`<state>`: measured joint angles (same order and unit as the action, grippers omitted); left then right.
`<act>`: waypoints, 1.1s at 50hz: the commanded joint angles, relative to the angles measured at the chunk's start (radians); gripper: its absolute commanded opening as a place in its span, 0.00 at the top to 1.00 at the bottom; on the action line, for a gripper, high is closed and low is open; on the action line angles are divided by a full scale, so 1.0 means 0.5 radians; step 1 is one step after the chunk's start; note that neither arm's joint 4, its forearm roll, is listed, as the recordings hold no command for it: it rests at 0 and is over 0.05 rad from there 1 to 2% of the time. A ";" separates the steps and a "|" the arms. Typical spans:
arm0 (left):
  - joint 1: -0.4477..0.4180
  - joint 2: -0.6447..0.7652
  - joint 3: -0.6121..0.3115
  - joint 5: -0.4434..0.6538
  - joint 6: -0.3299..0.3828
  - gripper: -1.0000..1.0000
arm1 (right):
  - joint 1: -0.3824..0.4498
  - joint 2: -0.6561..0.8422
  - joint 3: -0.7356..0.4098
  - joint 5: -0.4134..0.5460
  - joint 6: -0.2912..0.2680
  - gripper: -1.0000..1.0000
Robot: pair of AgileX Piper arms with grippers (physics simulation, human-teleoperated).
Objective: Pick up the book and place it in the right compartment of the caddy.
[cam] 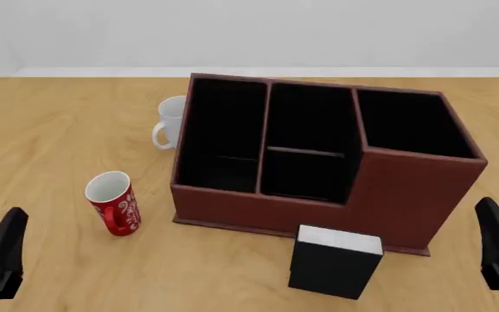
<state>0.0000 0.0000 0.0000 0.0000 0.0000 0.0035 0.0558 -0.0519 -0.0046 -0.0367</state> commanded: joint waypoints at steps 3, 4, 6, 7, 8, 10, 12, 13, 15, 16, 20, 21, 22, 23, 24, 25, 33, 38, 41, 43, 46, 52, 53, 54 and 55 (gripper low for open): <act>0.000 0.000 0.000 0.000 0.000 0.00 | -0.020 -0.044 0.042 0.011 0.057 0.00; 0.000 0.000 0.000 0.000 0.000 0.00 | -0.016 0.014 0.027 -0.005 -0.015 0.00; 0.000 0.000 0.000 0.000 0.000 0.00 | 0.024 -0.006 -0.028 0.051 0.021 0.00; 0.000 0.000 0.000 0.000 0.000 0.00 | 0.036 0.094 -0.054 0.018 -0.024 0.00; 0.000 0.000 0.000 0.000 0.000 0.00 | 0.012 0.188 -0.090 -0.018 -0.097 0.00; 0.000 0.000 0.000 0.000 0.000 0.00 | 0.062 0.345 -0.180 -0.030 -0.145 0.00; 0.000 0.000 0.000 0.000 0.000 0.00 | 0.080 0.401 -0.241 -0.022 -0.228 0.00; 0.000 0.000 0.000 0.000 0.000 0.00 | 0.079 0.443 -0.243 -0.040 -0.244 0.00; 0.000 0.000 0.000 0.000 0.000 0.00 | 0.082 0.511 -0.296 -0.053 -0.299 0.00; 0.000 0.000 0.000 0.000 0.000 0.00 | 0.083 0.607 -0.307 -0.093 -0.340 0.00; 0.000 0.000 0.000 0.000 0.000 0.00 | 0.070 0.842 -0.374 -0.185 -0.443 0.00; 0.000 0.000 0.000 0.000 0.000 0.00 | 0.061 0.924 -0.394 -0.221 -0.475 0.00; 0.000 0.000 0.000 0.000 0.000 0.00 | 0.062 0.987 -0.403 -0.253 -0.561 0.00; 0.000 0.000 0.000 0.000 0.000 0.00 | 0.092 0.996 -0.412 -0.269 -0.629 0.00; 0.000 0.000 0.000 0.000 0.000 0.00 | 0.109 1.040 -0.446 -0.265 -0.636 0.00; 0.000 0.000 0.000 0.000 0.000 0.00 | 0.118 1.115 -0.465 -0.289 -0.682 0.00; 0.000 0.000 0.000 0.000 0.000 0.00 | 0.274 1.361 -0.559 -0.335 -0.978 0.00; 0.000 0.000 0.000 0.000 0.000 0.00 | 0.350 1.440 -0.550 -0.360 -1.250 0.00; 0.000 0.000 0.000 0.000 0.000 0.00 | 0.380 1.475 -0.557 -0.343 -1.412 0.00; 0.000 0.000 0.000 0.000 0.000 0.00 | 0.408 1.482 -0.571 -0.316 -1.501 0.00; 0.000 0.000 0.000 0.000 0.000 0.00 | 0.427 1.491 -0.596 -0.282 -1.613 0.00; 0.000 0.000 0.000 0.000 0.000 0.00 | 0.480 1.498 -0.696 -0.124 -1.808 0.00; 0.000 0.000 0.000 0.000 0.000 0.00 | 0.489 1.500 -0.708 -0.101 -1.822 0.00; 0.000 0.000 0.000 0.000 0.000 0.00 | 0.506 1.500 -0.725 -0.070 -1.842 0.00; 0.000 0.000 0.000 0.000 0.000 0.00 | 0.532 1.501 -0.759 -0.014 -1.837 0.00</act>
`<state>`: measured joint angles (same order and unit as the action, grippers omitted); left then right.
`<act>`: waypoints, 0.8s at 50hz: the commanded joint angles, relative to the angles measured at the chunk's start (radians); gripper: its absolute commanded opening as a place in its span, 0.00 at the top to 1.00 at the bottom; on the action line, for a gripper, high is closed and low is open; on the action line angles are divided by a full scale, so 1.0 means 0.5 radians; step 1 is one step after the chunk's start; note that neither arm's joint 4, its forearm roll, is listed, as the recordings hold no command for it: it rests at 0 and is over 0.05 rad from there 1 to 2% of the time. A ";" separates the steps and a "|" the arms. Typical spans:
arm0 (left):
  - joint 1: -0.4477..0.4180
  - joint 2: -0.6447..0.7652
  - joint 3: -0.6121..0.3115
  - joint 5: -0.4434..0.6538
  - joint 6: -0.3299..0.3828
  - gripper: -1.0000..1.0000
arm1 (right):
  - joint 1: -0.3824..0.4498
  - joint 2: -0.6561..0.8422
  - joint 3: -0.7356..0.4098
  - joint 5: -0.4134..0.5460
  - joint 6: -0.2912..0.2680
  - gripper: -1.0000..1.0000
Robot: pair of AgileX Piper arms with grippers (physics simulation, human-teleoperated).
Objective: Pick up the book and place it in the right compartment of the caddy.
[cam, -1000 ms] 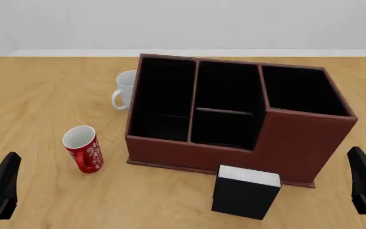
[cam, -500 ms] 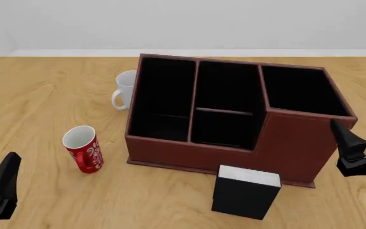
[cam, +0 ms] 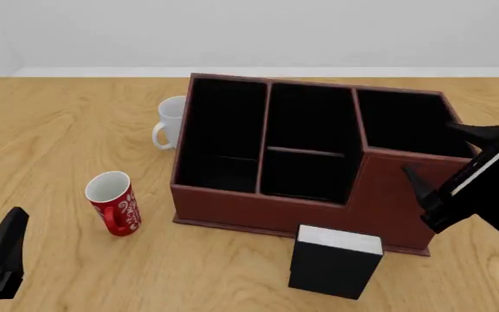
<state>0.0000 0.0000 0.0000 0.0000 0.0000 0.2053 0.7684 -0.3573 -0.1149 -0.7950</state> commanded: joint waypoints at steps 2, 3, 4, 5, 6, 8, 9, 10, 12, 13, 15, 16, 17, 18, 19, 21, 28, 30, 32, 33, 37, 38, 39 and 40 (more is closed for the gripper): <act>0.000 0.000 0.000 0.000 0.000 0.00 | 0.143 0.085 -0.177 0.263 -0.378 0.00; 0.000 0.000 0.000 0.000 0.000 0.00 | 0.164 0.084 -0.207 0.309 -0.382 0.00; 0.000 0.000 0.000 0.000 0.000 0.00 | 0.170 0.083 -0.224 0.338 -0.411 0.00; 0.000 0.000 0.000 0.000 0.000 0.00 | 0.178 0.088 -0.266 0.394 -0.401 0.00; 0.000 0.000 0.000 0.000 0.000 0.00 | 0.194 0.086 -0.279 0.427 -0.415 0.00; 0.000 0.000 0.000 0.000 0.000 0.00 | 0.232 0.075 -0.318 0.543 -0.455 0.00; 0.000 0.000 0.000 0.000 0.000 0.00 | 0.248 0.071 -0.343 0.617 -0.476 0.00; 0.000 0.000 0.000 0.000 0.000 0.00 | 0.262 0.065 -0.360 0.661 -0.478 0.00; 0.000 0.000 0.000 0.000 0.000 0.00 | 0.283 0.059 -0.383 0.758 -0.504 0.00; 0.000 0.000 0.000 0.000 0.000 0.00 | 0.294 0.058 -0.400 0.817 -0.512 0.00; 0.000 0.000 0.000 0.000 0.000 0.00 | 0.322 0.051 -0.434 0.948 -0.530 0.00; 0.000 0.000 0.000 0.000 0.000 0.00 | 0.324 0.044 -0.426 0.995 -0.565 0.00; 0.000 0.000 0.000 0.000 0.000 0.00 | 0.342 0.045 -0.447 1.054 -0.556 0.00; 0.000 0.000 0.000 0.000 0.000 0.00 | 0.342 0.043 -0.451 1.097 -0.573 0.00; 0.000 0.000 0.000 0.000 0.000 0.00 | 0.344 0.042 -0.457 1.158 -0.593 0.00; 0.000 0.000 0.000 0.000 0.000 0.00 | 0.364 0.058 -0.495 1.269 -0.574 0.00; 0.000 0.000 0.000 0.000 0.000 0.00 | 0.377 0.065 -0.554 1.470 -0.623 0.00; 0.000 0.000 0.000 0.000 0.000 0.00 | 0.356 0.063 -0.561 1.496 -0.660 0.00; 0.000 0.000 0.000 0.000 0.000 0.00 | 0.350 0.073 -0.588 1.556 -0.696 0.00; 0.000 0.000 0.000 0.000 0.000 0.00 | 0.345 0.085 -0.631 1.589 -0.692 0.00; 0.000 0.000 0.000 0.000 0.000 0.00 | 0.369 0.111 -0.735 1.692 -0.694 0.00; 0.000 0.000 0.000 0.000 0.000 0.00 | 0.375 0.117 -0.762 1.727 -0.703 0.00; 0.000 0.000 0.000 0.000 0.000 0.00 | 0.373 0.120 -0.774 1.737 -0.711 0.00; 0.000 0.000 0.000 0.000 0.000 0.00 | 0.373 0.129 -0.790 1.748 -0.711 0.00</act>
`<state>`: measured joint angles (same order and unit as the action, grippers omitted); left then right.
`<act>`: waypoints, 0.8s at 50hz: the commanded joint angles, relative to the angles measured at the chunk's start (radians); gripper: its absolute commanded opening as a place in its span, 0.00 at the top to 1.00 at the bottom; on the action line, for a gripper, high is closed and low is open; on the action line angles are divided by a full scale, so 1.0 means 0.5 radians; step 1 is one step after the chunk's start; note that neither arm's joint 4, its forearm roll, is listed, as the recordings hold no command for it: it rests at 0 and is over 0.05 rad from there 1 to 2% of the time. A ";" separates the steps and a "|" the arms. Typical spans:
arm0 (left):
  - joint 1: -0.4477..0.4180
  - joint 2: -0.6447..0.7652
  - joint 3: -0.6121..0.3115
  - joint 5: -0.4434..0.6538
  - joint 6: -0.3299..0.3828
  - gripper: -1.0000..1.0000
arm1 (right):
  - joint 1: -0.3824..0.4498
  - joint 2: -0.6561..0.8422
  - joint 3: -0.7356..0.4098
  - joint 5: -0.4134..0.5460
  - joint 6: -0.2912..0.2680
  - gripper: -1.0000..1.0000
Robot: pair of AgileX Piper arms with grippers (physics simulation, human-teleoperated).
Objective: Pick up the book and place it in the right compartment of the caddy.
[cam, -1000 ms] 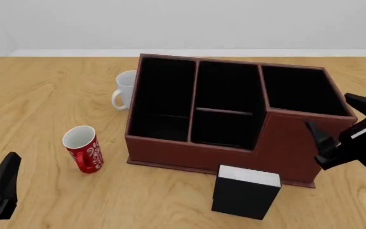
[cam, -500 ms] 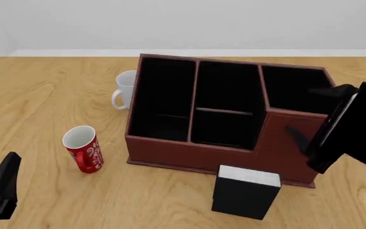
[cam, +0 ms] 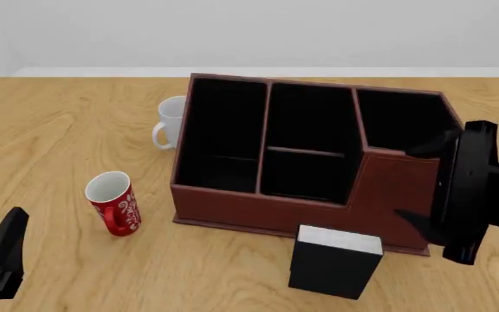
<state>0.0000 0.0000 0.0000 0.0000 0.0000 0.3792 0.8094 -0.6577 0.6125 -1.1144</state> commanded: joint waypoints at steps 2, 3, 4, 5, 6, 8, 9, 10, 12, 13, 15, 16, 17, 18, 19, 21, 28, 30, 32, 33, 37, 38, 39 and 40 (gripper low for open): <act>0.000 0.000 0.000 0.000 0.000 0.00 | 0.028 0.067 -0.232 0.356 -0.091 0.00; 0.000 0.000 0.000 0.000 0.000 0.00 | 0.034 0.081 -0.249 0.383 -0.079 0.00; 0.000 0.000 0.000 0.000 0.000 0.00 | 0.035 0.077 -0.236 0.399 -0.094 0.00; 0.000 0.000 0.000 0.000 0.000 0.00 | 0.036 0.085 -0.246 0.420 -0.098 0.00; 0.000 0.000 0.000 0.000 0.000 0.00 | 0.041 0.099 -0.267 0.425 -0.082 0.00; 0.000 0.000 0.000 0.000 0.000 0.00 | 0.054 0.113 -0.270 0.467 -0.082 0.00; 0.000 0.000 0.000 0.000 0.000 0.00 | 0.054 0.123 -0.280 0.475 -0.080 0.00; 0.000 0.000 0.000 0.000 0.000 0.00 | 0.060 0.130 -0.289 0.481 -0.082 0.00; 0.000 0.000 0.000 0.000 0.000 0.00 | 0.088 0.172 -0.335 0.516 -0.059 0.00; 0.000 0.000 0.000 0.000 0.000 0.00 | 0.097 0.186 -0.354 0.519 -0.041 0.00; 0.000 0.000 0.000 0.000 0.000 0.00 | 0.126 0.228 -0.379 0.558 -0.012 0.00; 0.000 0.000 0.000 0.000 0.000 0.00 | 0.140 0.238 -0.391 0.569 0.003 0.00; 0.000 0.000 0.000 0.000 0.000 0.00 | 0.147 0.246 -0.403 0.566 0.009 0.00; 0.000 0.000 0.000 0.000 0.000 0.00 | 0.173 0.277 -0.437 0.593 0.047 0.00; 0.000 0.000 0.000 0.000 0.000 0.00 | 0.173 0.277 -0.438 0.594 0.047 0.00; 0.000 0.000 0.000 0.000 0.000 0.00 | 0.173 0.277 -0.438 0.594 0.047 0.00; 0.000 0.000 0.000 0.000 0.000 0.00 | 0.303 0.394 -0.548 0.677 0.199 0.00; 0.000 0.000 0.000 0.000 0.000 0.00 | 0.318 0.413 -0.570 0.694 0.225 0.00; 0.000 0.000 0.000 0.000 0.000 0.00 | 0.315 0.414 -0.568 0.697 0.220 0.00; 0.000 0.000 0.000 0.000 0.000 0.00 | 0.332 0.430 -0.589 0.710 0.243 0.00; 0.000 0.000 0.000 0.000 0.000 0.00 | 0.380 0.469 -0.626 0.729 0.316 0.00; 0.000 0.000 0.000 0.000 0.000 0.00 | 0.368 0.473 -0.627 0.719 0.310 0.00; 0.000 0.000 0.000 0.000 0.000 0.00 | 0.382 0.477 -0.623 0.731 0.326 0.00; 0.000 0.000 0.000 0.000 0.000 0.00 | 0.404 0.483 -0.633 0.744 0.355 0.00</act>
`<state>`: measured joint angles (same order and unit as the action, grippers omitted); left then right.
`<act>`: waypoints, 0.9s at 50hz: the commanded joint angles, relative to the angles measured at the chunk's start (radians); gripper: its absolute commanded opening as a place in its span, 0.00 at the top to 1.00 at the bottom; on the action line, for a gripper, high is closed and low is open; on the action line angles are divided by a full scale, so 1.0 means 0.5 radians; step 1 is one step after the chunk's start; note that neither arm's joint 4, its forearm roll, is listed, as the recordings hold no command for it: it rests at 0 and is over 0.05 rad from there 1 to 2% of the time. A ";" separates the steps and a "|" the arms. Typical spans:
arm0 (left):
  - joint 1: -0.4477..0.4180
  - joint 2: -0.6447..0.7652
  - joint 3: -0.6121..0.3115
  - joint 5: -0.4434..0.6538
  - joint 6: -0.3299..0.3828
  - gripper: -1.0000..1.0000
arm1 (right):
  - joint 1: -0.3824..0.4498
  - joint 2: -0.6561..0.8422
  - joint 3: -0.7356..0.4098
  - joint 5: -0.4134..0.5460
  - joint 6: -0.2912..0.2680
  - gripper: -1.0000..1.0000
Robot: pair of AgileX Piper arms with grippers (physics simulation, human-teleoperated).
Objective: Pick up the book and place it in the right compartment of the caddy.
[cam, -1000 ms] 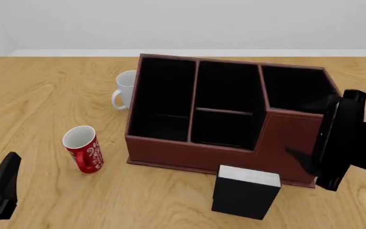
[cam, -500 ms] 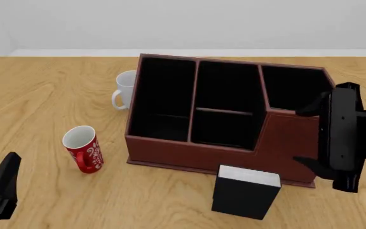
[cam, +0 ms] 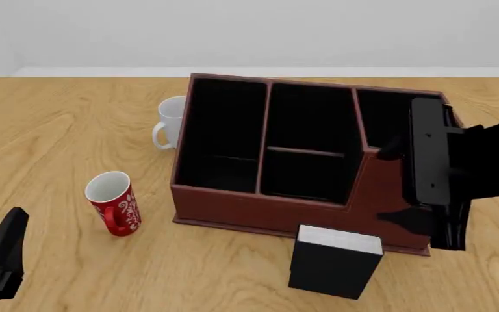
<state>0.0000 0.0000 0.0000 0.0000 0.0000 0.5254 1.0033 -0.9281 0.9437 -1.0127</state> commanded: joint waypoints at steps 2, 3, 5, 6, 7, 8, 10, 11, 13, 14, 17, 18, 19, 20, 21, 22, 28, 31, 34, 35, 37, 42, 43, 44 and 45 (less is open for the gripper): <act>0.000 0.000 0.000 0.000 0.000 0.00 | 0.140 0.102 -0.103 0.088 0.187 0.00; 0.000 0.000 0.000 0.000 0.000 0.00 | 0.170 0.110 -0.115 0.101 0.225 0.00; 0.000 0.000 0.000 0.000 0.000 0.00 | 0.184 0.118 -0.114 0.105 0.251 0.00; 0.000 0.000 0.000 0.000 0.000 0.00 | 0.201 0.123 -0.115 0.114 0.274 0.00; 0.000 0.000 0.000 0.000 0.000 0.00 | 0.207 0.121 -0.104 0.109 0.279 0.00; 0.000 0.000 0.000 0.000 0.000 0.00 | 0.210 0.133 -0.095 0.101 0.305 0.00; 0.000 0.000 0.000 0.000 0.000 0.00 | 0.219 0.137 -0.078 0.092 0.322 0.00; 0.000 0.000 0.000 0.000 0.000 0.00 | 0.231 0.140 -0.073 0.093 0.342 0.00; 0.000 0.000 0.000 0.000 0.000 0.00 | 0.231 0.142 -0.067 0.081 0.351 0.00; 0.000 0.000 0.000 0.000 0.000 0.00 | 0.257 0.145 -0.057 0.085 0.389 0.00; 0.000 0.000 0.000 0.000 0.000 0.00 | 0.295 0.153 -0.056 0.093 0.451 0.00; 0.000 0.000 0.000 0.000 0.000 0.00 | 0.289 0.146 -0.038 0.084 0.436 0.00; 0.000 0.000 0.000 0.000 0.000 0.00 | 0.280 0.150 -0.041 0.078 0.437 0.00; 0.000 0.000 0.000 0.000 0.000 0.00 | 0.296 0.154 -0.044 0.079 0.464 0.00; 0.000 0.000 0.000 0.000 0.000 0.00 | 0.297 0.155 -0.033 0.076 0.470 0.00; 0.000 0.000 0.000 0.000 0.000 0.00 | 0.286 0.156 -0.017 0.069 0.460 0.00; 0.000 0.000 0.000 0.000 0.000 0.00 | 0.295 0.171 -0.003 0.053 0.498 0.00; 0.000 0.000 0.000 0.000 0.000 0.00 | 0.271 0.188 0.009 0.032 0.501 0.00; 0.000 0.000 0.000 0.000 0.000 0.00 | 0.263 0.193 0.032 0.018 0.499 0.00; 0.000 0.000 0.000 0.000 0.000 0.00 | 0.256 0.202 0.031 0.010 0.508 0.00; 0.000 0.000 0.000 0.000 0.000 0.00 | 0.236 0.210 0.049 -0.009 0.493 0.00; 0.000 0.000 0.000 0.000 0.000 0.00 | 0.192 0.229 0.065 -0.042 0.460 0.00; 0.000 0.000 0.000 0.000 0.000 0.00 | 0.204 0.235 0.057 -0.044 0.478 0.00; 0.000 0.000 0.000 0.000 0.000 0.00 | 0.198 0.240 0.065 -0.055 0.468 0.00; 0.000 0.000 0.000 0.000 0.000 0.00 | 0.203 0.243 0.066 -0.061 0.473 0.00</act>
<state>0.0000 0.0000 0.0000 0.0000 0.0000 0.6392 1.1063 -0.9097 0.9406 -0.7791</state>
